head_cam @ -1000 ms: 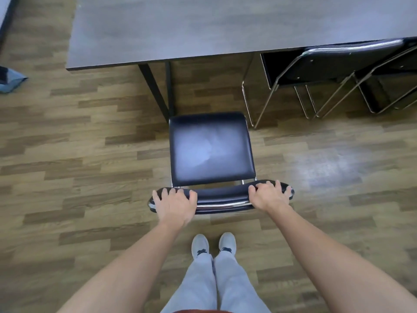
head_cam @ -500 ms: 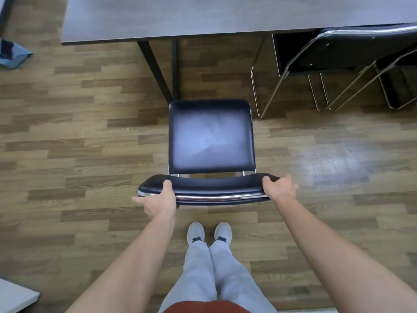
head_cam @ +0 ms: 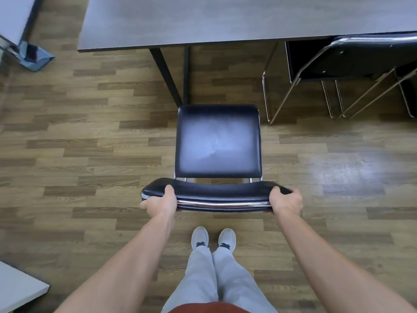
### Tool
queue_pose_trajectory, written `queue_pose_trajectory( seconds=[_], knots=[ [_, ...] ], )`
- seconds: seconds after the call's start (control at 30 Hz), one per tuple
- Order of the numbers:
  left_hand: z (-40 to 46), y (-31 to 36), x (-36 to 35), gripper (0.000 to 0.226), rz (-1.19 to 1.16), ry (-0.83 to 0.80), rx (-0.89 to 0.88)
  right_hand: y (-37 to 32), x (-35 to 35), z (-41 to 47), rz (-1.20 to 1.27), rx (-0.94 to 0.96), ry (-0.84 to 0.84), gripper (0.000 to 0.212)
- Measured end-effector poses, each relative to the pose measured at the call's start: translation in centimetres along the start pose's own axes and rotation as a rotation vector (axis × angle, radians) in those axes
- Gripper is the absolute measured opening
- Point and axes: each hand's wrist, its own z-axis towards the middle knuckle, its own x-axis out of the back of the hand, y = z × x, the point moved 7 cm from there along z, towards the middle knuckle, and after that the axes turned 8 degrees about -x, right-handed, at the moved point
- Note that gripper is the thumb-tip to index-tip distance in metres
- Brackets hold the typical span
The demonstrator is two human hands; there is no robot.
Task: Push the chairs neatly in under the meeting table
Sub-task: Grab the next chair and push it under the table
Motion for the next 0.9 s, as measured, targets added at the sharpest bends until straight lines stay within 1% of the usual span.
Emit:
queue_pose_trajectory(
  seconds=[0.07, 0.17, 0.4, 0.63, 0.73, 0.9],
  knots=[
    [-0.1, 0.0, 0.0, 0.072, -0.004, 0.002, -0.011, -0.1, 0.1, 0.1, 0.017, 0.007, 0.006, 0.048],
    [-0.2, 0.2, -0.1, 0.072, -0.012, 0.016, -0.017, -0.5, 0.2, 0.0, 0.019, 0.002, 0.029, 0.048],
    [-0.5, 0.7, -0.7, 0.072, -0.024, 0.019, -0.009, -1.4, 0.0, 0.5, 0.053, -0.01, -0.003, 0.049],
    [0.6, 3.3, -2.7, 0.069, -0.033, 0.008, -0.056, -4.3, -0.9, 1.3, 0.058, -0.001, -0.013, 0.049],
    [1.0, 4.3, -3.4, 0.069, -0.041, 0.017, -0.059, -5.2, -1.6, 1.6, 0.088, -0.003, -0.017, 0.044],
    [1.5, 5.8, -4.4, 0.069, -0.019, 0.012, -0.052, -7.0, -2.0, 1.8, 0.093, -0.016, -0.013, 0.046]
  ],
)
